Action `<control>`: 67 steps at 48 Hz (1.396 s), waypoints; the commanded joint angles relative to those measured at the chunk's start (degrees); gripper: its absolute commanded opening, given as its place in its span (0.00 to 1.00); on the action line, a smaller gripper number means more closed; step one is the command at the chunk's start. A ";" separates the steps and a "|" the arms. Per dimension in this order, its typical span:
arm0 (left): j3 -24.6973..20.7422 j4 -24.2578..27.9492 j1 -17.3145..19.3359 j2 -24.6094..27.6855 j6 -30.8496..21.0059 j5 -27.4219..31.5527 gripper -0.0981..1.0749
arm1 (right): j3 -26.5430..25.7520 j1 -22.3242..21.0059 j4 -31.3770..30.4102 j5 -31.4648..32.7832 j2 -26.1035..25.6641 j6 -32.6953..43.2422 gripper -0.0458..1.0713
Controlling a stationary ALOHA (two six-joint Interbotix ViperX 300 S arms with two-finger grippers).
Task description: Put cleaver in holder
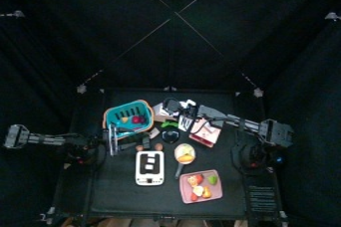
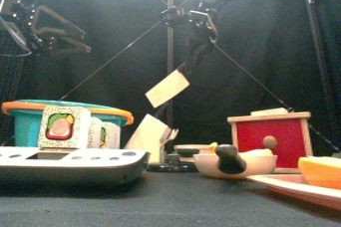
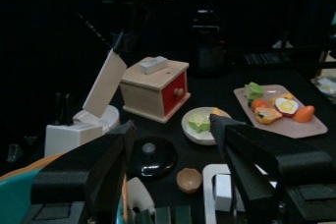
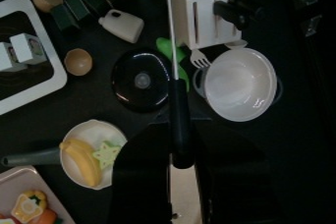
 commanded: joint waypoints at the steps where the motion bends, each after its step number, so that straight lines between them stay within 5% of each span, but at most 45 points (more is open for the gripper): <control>1: -0.62 0.18 0.53 0.09 -0.09 0.00 0.89 | -1.32 -1.05 -0.62 -0.18 -0.88 -0.35 0.42; 67: 0.18 -0.53 2.02 0.00 -0.09 0.53 0.89 | -1.32 -1.76 -3.08 1.23 0.79 -0.88 0.42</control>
